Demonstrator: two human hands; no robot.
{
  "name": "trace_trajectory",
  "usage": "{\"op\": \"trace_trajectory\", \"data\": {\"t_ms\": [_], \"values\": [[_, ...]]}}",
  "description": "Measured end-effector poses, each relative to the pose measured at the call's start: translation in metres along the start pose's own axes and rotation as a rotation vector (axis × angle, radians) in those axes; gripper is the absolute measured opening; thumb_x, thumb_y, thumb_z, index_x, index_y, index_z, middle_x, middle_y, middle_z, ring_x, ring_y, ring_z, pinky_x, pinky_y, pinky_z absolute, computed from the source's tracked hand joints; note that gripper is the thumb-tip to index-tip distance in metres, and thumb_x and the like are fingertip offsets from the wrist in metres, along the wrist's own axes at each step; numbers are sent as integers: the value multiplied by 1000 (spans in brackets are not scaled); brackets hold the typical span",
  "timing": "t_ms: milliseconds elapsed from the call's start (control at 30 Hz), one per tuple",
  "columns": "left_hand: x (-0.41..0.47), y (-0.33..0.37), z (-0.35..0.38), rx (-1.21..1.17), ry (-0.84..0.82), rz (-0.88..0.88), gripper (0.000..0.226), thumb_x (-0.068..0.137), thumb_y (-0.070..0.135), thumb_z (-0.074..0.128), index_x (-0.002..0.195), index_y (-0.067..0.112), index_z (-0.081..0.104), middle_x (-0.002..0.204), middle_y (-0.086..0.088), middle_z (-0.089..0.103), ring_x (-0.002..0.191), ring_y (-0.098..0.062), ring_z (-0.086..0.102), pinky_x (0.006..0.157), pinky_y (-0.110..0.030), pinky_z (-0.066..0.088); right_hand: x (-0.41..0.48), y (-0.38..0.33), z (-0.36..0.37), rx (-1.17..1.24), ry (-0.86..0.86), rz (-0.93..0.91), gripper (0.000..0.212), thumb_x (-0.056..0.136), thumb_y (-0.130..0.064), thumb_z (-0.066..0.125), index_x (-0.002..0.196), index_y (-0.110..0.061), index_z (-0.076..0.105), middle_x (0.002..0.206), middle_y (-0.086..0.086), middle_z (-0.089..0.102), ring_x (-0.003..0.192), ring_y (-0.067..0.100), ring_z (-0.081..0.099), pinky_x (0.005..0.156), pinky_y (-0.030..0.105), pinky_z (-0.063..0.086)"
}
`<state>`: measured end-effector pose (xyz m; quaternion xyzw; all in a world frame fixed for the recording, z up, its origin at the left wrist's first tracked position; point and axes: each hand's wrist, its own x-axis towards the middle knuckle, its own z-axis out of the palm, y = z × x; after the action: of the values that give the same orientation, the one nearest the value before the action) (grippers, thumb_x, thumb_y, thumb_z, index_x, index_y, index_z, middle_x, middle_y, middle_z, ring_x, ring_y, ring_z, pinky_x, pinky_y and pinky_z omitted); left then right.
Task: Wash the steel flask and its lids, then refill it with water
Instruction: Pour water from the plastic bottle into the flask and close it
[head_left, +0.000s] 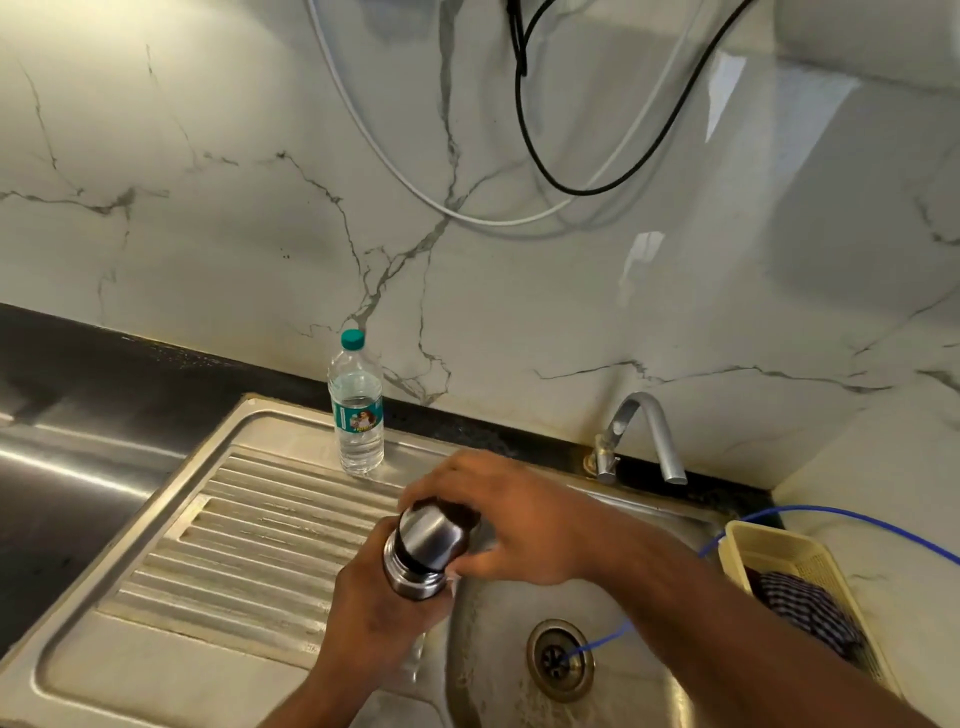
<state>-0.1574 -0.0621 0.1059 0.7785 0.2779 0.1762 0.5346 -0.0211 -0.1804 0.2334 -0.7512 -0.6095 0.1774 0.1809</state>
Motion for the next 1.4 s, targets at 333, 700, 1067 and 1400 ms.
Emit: {"op": "trace_trajectory", "data": {"t_ms": [333, 700, 1067, 1400], "values": [[-20, 18, 0, -3, -29, 16, 74, 58, 7, 90, 98, 56, 51, 78, 43, 64, 78, 17, 63, 61, -11, 48, 1, -36, -2, -243, -153, 56, 60, 83, -30, 79, 138, -26, 55, 120, 0, 57, 106, 13, 49, 77, 26, 46], [-32, 13, -2, -27, -26, 82, 53, 65, 23, 89, 101, 49, 59, 85, 25, 73, 78, 2, 70, 64, -24, 56, -8, -44, -2, -171, -227, 250, 98, 80, -66, 75, 157, -41, 21, 144, -3, 49, 124, 19, 52, 92, 38, 52], [-32, 15, -6, 24, -45, 114, 61, 59, 18, 89, 99, 49, 54, 88, 32, 68, 83, 6, 65, 62, -12, 49, -4, -41, 0, -298, -178, 252, 100, 80, -80, 62, 158, -33, 23, 138, 3, 59, 120, 21, 57, 95, 41, 52], [-30, 3, -5, 12, -44, 106, 56, 61, 17, 86, 96, 48, 56, 81, 23, 70, 75, -2, 67, 58, -18, 50, -2, -32, 3, -352, -159, 241, 100, 80, -82, 60, 158, -29, 25, 141, 3, 58, 118, 21, 59, 93, 39, 53]]}}
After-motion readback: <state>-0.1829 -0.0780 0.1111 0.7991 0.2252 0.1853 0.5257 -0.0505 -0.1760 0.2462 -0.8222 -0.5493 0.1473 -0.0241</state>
